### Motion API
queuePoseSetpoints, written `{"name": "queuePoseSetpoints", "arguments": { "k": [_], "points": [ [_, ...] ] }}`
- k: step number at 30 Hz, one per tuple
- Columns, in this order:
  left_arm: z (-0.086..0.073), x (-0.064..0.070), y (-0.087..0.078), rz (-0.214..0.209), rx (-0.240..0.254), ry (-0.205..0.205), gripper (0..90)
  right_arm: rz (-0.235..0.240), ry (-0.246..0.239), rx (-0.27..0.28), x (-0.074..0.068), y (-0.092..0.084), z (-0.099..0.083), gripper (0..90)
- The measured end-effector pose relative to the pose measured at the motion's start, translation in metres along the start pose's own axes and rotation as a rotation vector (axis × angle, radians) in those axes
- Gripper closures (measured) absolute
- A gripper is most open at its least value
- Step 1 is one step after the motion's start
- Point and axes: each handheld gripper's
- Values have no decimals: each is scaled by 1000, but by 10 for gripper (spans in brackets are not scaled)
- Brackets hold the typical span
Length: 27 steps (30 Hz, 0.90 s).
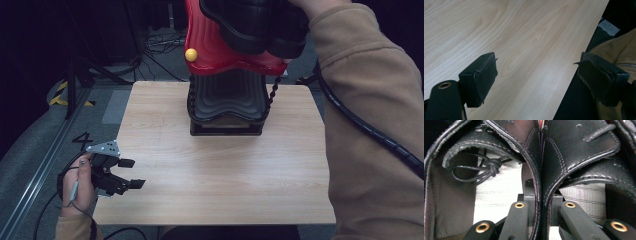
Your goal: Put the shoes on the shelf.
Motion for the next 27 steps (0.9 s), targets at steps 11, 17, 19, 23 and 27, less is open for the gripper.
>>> {"name": "queuePoseSetpoints", "arguments": {
  "k": [11, 17, 19, 23, 27],
  "points": [
    [-4, -2, -4, 1, 15, -8, 164, -40, 38, 85, -1, 24, 26, 825],
    [-5, -4, -3, 4, 16, -16, 164, -55, 36, 130, -1, 37, 33, 825],
    [-6, -4, -3, 3, 16, -14, 164, -55, 35, 135, -1, 44, 35, 824],
    [-5, -3, -2, 1, 7, -14, 164, -69, 35, 135, -5, 58, 36, 822],
    [-4, -3, -2, 1, 8, -10, 164, -70, 39, 172, -4, 67, 37, 821]
  ]
}}
Point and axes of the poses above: each handheld gripper's, and its own axes: y roughly forward along the jaws, z roughly out of its top, x roughly to its right, and after that the axes turned 10 degrees about y, right-handed
